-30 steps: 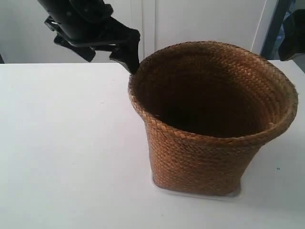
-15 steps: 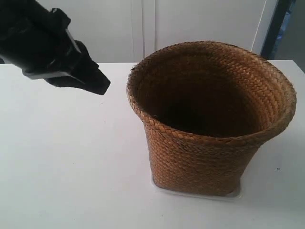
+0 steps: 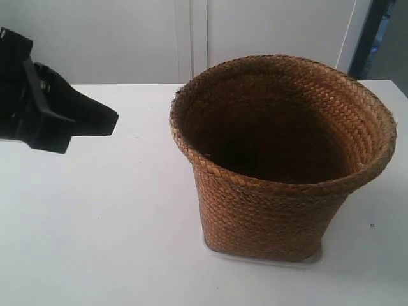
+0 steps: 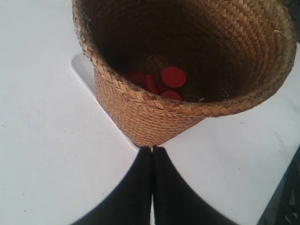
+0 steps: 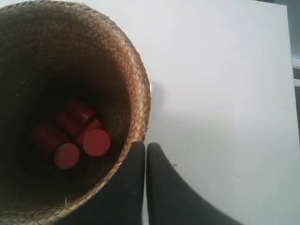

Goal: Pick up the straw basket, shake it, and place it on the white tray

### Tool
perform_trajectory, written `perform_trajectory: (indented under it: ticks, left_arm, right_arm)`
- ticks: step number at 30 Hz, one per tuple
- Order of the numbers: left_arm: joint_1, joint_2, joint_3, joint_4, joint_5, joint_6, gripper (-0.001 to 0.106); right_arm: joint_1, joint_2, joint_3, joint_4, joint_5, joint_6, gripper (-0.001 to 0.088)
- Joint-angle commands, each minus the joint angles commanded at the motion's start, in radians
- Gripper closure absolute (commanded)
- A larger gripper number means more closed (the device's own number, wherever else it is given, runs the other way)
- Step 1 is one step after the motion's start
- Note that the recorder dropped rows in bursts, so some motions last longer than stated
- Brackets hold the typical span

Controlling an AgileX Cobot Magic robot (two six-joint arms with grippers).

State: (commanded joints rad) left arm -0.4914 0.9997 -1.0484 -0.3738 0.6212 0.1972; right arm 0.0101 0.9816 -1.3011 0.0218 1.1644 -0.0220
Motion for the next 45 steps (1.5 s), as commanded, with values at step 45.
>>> perform_trajectory:
  ticks: [45]
  left_arm:
    - [0.540, -1.000, 0.988, 0.095, -0.611, 0.099, 0.104]
  right_arm:
    - [0.000, 0.001, 0.000, 0.000, -0.004, 0.000, 0.0854]
